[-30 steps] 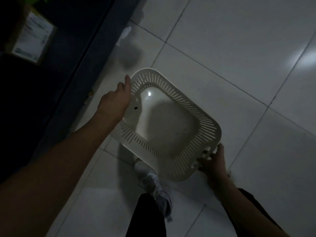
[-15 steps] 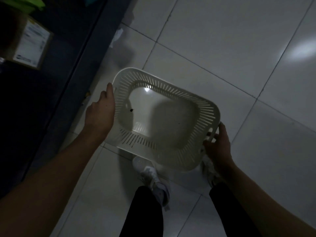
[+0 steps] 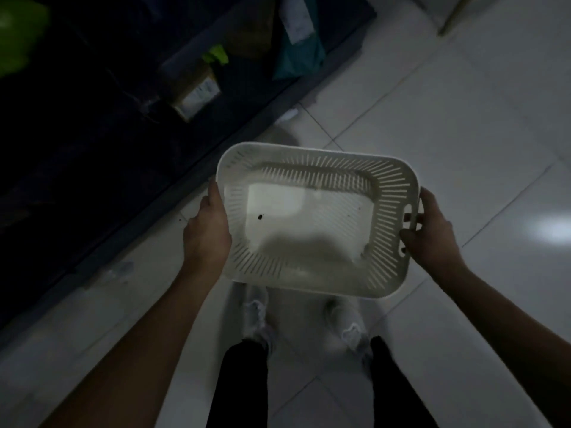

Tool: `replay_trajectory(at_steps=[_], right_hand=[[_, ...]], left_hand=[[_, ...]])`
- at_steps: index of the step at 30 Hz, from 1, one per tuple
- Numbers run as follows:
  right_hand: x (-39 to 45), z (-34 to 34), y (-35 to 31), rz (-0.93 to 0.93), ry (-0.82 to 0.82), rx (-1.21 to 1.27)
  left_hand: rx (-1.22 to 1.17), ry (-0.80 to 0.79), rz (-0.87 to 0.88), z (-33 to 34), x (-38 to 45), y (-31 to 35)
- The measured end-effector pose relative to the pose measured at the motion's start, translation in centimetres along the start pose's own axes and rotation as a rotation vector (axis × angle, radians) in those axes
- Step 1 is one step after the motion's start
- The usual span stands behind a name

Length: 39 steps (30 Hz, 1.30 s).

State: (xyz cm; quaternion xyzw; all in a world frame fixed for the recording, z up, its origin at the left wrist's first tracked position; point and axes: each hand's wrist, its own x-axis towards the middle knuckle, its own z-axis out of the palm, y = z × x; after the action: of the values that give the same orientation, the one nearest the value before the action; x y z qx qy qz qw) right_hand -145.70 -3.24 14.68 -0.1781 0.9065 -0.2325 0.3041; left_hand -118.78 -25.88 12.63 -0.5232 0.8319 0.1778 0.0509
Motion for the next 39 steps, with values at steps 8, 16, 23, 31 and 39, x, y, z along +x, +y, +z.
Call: replay_trajectory(at_steps=[8,16,23,31,39], right_hand=[[-0.5,-9.0,-10.0,-0.355,-0.131,-0.191],[-3.5,-9.5,-18.3,-0.617,-0.186,-0.327],[-10.9,-4.7,-24.3,-0.872,-0.353,-0.311],[-24.9,1.1,-28.4,-0.993,-0.439,-0.413],[-44.2,10.9,-28.8,-1.088,-0.548,-0.453]], left_hand=[[-0.164,0.209,-0.315,-8.0,-9.5,2.4],[-0.269,0.377,-0.548,-13.4,-18.1,1.1],[-0.241,0.462,-0.796,-17.6,-27.9,-4.5],[-0.278,0.544,-0.942,-19.0,-41.8,-11.7],[-0.309,0.630,-1.093,-18.5,-59.8,-21.8]])
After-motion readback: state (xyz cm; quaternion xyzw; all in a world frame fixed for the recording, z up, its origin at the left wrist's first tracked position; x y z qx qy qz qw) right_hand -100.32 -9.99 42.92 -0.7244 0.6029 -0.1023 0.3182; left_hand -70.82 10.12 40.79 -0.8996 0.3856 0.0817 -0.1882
